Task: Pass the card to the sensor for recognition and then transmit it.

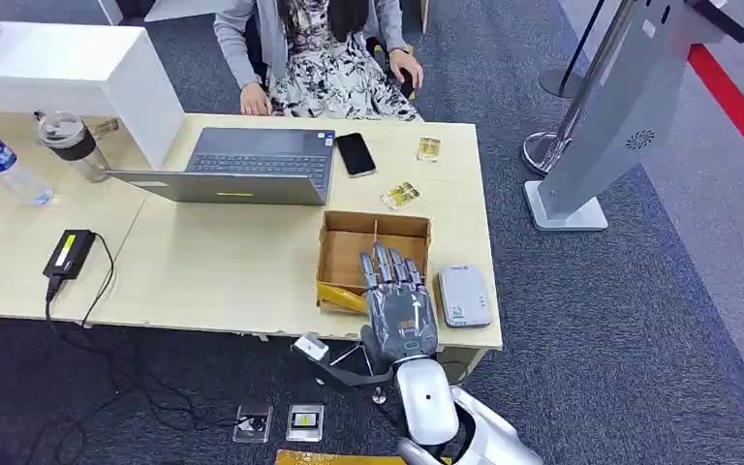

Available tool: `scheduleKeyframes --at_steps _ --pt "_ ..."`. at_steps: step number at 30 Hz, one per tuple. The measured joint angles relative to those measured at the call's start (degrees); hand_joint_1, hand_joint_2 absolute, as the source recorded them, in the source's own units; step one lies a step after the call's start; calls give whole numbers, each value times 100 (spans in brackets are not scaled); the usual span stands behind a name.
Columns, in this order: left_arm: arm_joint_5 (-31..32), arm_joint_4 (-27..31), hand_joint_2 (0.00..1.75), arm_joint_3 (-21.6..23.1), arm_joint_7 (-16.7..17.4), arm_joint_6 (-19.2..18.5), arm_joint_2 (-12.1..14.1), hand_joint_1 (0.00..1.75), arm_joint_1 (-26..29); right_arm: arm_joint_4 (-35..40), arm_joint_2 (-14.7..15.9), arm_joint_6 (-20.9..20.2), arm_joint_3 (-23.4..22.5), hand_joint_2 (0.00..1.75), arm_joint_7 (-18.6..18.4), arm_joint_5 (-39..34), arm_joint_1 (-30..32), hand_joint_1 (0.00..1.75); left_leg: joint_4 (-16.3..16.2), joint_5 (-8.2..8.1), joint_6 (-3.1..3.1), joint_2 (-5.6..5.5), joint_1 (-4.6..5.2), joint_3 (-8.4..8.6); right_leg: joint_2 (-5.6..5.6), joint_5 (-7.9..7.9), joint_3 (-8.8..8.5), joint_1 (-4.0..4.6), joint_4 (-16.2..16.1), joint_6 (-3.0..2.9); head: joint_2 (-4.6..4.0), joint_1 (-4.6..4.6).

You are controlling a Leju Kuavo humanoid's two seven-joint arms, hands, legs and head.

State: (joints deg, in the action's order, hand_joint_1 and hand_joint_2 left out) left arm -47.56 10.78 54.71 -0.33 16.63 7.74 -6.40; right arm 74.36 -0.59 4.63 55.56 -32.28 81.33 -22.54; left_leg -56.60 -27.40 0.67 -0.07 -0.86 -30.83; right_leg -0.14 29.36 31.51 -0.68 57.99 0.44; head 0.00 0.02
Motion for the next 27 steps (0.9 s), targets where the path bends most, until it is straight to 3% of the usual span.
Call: scheduleKeyframes --at_steps 27 --pt "131 0 0 7 35 -50 0 0 0 -640 65 68 -37 175 -214 -382 -278 0 0 0 0 0 0 1 1 0 2 0 0 0 0 2"
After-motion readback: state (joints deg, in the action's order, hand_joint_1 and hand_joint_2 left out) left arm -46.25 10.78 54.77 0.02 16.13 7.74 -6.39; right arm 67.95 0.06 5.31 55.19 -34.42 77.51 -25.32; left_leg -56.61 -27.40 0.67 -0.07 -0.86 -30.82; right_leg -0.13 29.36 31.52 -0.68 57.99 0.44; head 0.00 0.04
